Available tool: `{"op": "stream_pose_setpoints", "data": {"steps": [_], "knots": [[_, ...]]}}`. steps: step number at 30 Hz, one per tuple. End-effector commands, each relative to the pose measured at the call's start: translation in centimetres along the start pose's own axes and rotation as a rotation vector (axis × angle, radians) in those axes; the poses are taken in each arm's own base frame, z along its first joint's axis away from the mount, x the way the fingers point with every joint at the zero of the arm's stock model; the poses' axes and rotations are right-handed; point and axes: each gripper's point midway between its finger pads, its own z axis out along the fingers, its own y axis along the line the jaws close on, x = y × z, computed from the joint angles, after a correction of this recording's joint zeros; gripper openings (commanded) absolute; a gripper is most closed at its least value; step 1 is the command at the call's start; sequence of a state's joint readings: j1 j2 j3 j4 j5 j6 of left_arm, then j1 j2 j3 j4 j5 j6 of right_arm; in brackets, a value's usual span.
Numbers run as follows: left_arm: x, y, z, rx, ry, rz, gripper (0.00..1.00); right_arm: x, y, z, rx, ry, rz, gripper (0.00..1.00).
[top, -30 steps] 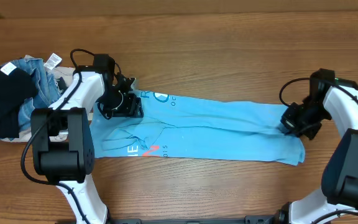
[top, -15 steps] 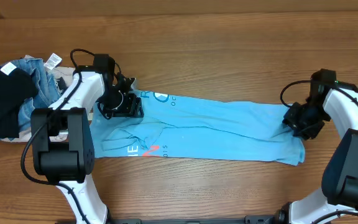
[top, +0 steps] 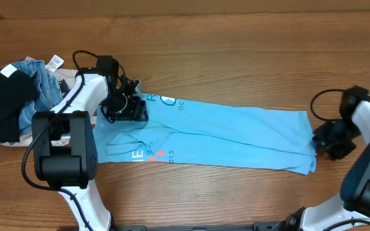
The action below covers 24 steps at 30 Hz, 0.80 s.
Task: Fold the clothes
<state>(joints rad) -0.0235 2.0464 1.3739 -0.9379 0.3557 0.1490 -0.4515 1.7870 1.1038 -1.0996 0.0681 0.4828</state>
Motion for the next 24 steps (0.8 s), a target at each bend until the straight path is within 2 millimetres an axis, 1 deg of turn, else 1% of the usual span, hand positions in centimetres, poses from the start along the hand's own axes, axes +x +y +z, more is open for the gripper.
{"op": "stream_pose_setpoints", "data": {"steps": [1,3,4,5,6,8,10,11,12,13,14,15,16,17,19,23,24], "knots": [[3.3,1.3,3.6,-0.007,0.133,-0.064,0.64,0.8,6.0,-2.2,-0.369,0.039,-0.235,0.52],[3.2,1.2,3.5,-0.007,0.132,-0.063,0.64,1.2,8.4,-3.4,-0.517,0.044,-0.319,0.53],[3.1,1.1,3.2,-0.006,0.134,-0.064,0.63,1.4,9.4,-3.9,-0.575,0.043,-0.345,0.47],[2.9,1.1,3.0,-0.006,0.135,-0.064,0.63,1.3,9.8,-4.1,-0.593,0.036,-0.351,0.39],[2.7,1.0,2.6,-0.006,0.136,-0.065,0.62,1.2,10.1,-4.2,-0.6,0.027,-0.358,0.35],[2.2,0.7,1.8,-0.006,0.133,-0.064,0.62,0.9,10.3,-4.1,-0.588,0.004,-0.371,0.35],[1.5,0.5,0.9,-0.008,0.123,-0.061,0.63,0.2,10.1,-3.8,-0.547,-0.031,-0.358,0.25],[0.9,0.4,0.4,-0.011,0.112,-0.056,0.64,-0.3,10.1,-3.6,-0.523,-0.053,-0.336,0.19],[0.6,0.5,0.2,-0.019,0.103,-0.053,0.64,-0.5,10.4,-3.7,-0.528,-0.064,-0.341,0.15],[0.4,0.7,0.2,-0.03,0.097,-0.052,0.66,-0.6,10.7,-3.8,-0.537,-0.076,-0.35,0.13],[-0.1,2.4,0.2,-0.122,0.075,-0.076,0.69,-1.0,11.4,-4.0,-0.547,-0.107,-0.369,0.13],[-0.2,3.1,0.2,-0.158,0.067,-0.091,0.7,-1.1,11.8,-4.1,-0.553,-0.12,-0.376,0.13],[-0.5,3.7,0.3,-0.182,0.053,-0.105,0.7,-1.4,12.0,-4.0,-0.547,-0.131,-0.369,0.13],[-0.8,4.0,0.3,-0.183,0.036,-0.109,0.7,-1.8,11.9,-3.6,-0.52,-0.138,-0.334,0.1],[-1.3,4.5,0.4,-0.186,0.006,-0.116,0.7,-2.3,11.7,-2.8,-0.481,-0.145,-0.293,0.06],[-3.2,5.1,0.2,-0.189,-0.075,-0.111,0.75,-2.1,12.5,-1.2,-0.467,-0.119,-0.284,0.04],[-3.6,5.1,0.2,-0.189,-0.092,-0.106,0.77,-2.0,12.8,-0.8,-0.459,-0.114,-0.289,0.04]]}}
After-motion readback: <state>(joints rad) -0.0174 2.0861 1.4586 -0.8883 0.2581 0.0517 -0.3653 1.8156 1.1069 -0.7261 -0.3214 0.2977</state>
